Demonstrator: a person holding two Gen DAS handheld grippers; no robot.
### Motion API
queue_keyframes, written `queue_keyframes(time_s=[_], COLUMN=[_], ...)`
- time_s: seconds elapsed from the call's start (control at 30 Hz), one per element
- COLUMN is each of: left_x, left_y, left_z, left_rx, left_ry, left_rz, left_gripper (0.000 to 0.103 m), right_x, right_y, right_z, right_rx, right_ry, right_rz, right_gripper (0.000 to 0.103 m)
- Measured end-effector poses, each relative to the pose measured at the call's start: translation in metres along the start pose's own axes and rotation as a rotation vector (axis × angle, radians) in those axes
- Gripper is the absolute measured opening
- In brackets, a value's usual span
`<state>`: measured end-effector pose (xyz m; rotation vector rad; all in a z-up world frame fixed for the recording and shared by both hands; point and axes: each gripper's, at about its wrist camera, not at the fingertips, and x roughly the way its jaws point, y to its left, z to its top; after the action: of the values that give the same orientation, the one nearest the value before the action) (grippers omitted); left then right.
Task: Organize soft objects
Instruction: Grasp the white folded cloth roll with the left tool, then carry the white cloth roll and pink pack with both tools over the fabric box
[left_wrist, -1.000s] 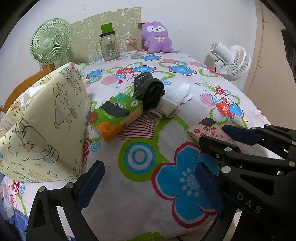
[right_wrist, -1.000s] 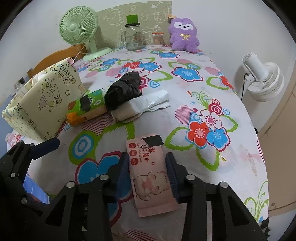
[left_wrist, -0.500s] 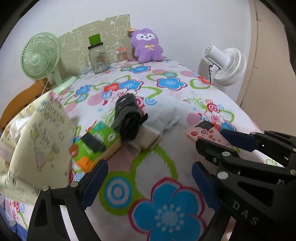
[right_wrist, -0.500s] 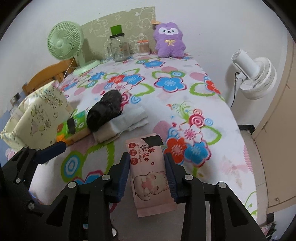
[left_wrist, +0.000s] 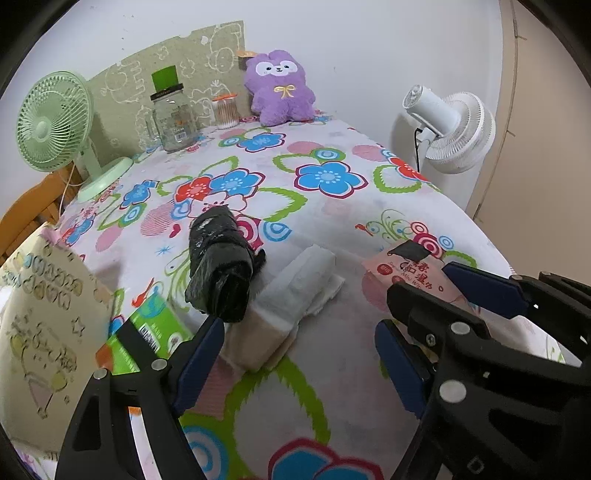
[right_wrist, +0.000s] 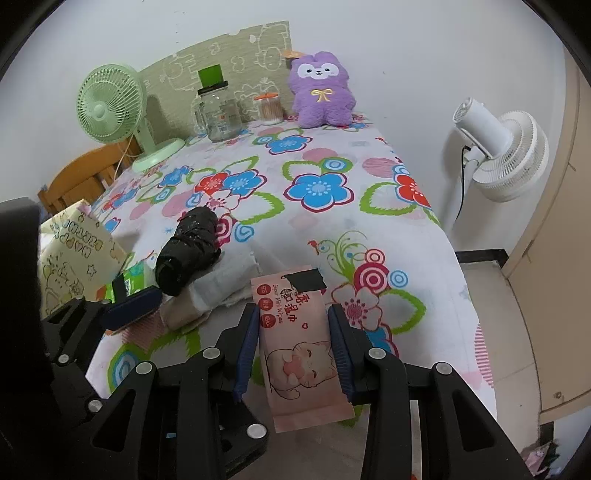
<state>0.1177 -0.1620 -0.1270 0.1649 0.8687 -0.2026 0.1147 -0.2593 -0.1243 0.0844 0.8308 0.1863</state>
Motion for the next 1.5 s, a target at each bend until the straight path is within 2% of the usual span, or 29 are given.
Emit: queue_keyframes(time_s=[0.23, 0.33, 0.47, 0.9, 1.1, 1.5], left_x=[0.013, 0.02, 0.023, 0.015, 0.007, -0.012], left_y=[0.005, 0.007, 0.009, 0.005, 0.005, 0.004], left_z=[0.012, 0.014, 0.014, 0.011, 0.003, -0.004], left_rx=[-0.018, -0.021, -0.028, -0.027, -0.032, -0.029], left_ry=[-0.002, 0.013, 0.018, 0.059, 0.07, 0.049], left_rz=[0.024, 0.017, 0.003, -0.086, -0.103, -0.114], left_gripper=[0.085, 0.077, 0.075, 0.033, 0.026, 0.022], right_x=[0.009, 0.015, 0.021, 0.02, 0.017, 0.003], right_y=[-0.006, -0.008, -0.009, -0.007, -0.002, 0.004], right_z=[0.011, 0.013, 0.014, 0.015, 0.011, 0.004], right_rx=[0.016, 0.021, 0.033, 0.044, 0.037, 0.043], right_ry=[-0.006, 0.0, 0.014, 0.017, 0.021, 0.008], right_rz=[0.009, 0.011, 0.025, 0.014, 0.01, -0.006], right_gripper=[0.041, 0.041, 0.041, 0.041, 0.041, 0.041])
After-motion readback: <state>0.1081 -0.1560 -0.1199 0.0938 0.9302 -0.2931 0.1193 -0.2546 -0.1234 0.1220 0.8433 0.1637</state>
